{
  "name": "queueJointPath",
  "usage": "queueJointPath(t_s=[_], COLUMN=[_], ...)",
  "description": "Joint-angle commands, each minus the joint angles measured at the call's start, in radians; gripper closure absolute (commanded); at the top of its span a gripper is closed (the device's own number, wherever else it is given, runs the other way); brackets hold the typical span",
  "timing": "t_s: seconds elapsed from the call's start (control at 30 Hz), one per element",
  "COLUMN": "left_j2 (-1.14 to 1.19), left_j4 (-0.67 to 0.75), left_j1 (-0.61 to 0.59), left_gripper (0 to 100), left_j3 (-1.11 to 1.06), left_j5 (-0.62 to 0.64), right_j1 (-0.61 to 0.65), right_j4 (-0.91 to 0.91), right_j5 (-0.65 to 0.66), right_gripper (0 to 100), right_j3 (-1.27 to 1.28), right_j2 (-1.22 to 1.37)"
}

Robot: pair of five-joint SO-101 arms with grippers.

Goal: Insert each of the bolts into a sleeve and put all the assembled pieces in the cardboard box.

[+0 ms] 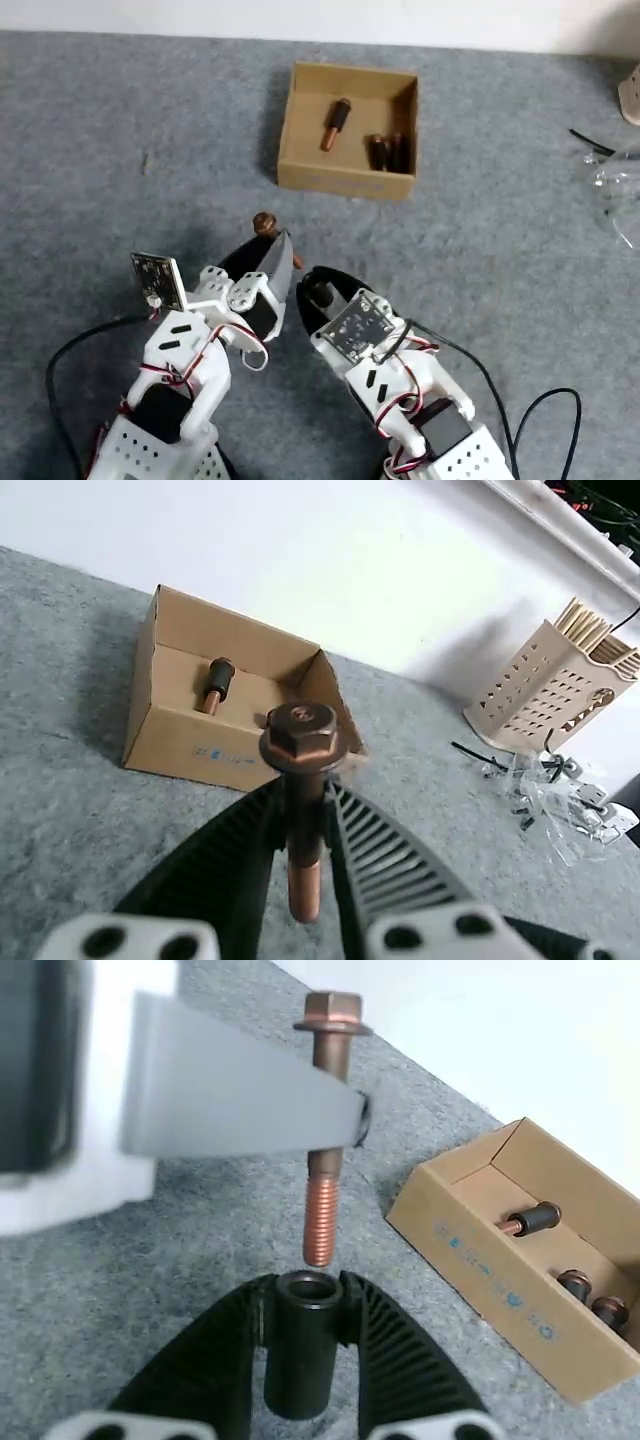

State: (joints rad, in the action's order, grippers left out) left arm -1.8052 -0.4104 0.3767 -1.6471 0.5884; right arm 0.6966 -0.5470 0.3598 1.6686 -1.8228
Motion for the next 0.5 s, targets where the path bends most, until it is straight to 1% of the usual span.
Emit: queueJointPath(t_s=[0.0,0.13,0.27,0.4,0.47], left_j2=[-0.01,-0.01,-0.01,-0.01,-0.01], left_j4=[0.023,0.021,-0.031,-0.084,-0.092], left_j1=[0.018,0.018,0.021,0.09,0.097], left_gripper=[99,99,99,99,99], left_j3=[0.107,0.143,0.17,0.171,0.171], left_j5=[-0.005,0.055,0.063,0.057,0.057], right_j1=[0.004,0.002,0.002,0.002,-0.012], right_j4=[0.038,0.038,0.038,0.036,0.036], right_j5=[0.014,0.014,0.014,0.015,0.015], right_gripper=[99.4,99.4,99.4,99.4,99.4], right_j3=[0.122,0.124,0.125,0.125,0.125], right_j2=[-0.015,-0.015,-0.015,-0.013,-0.013])
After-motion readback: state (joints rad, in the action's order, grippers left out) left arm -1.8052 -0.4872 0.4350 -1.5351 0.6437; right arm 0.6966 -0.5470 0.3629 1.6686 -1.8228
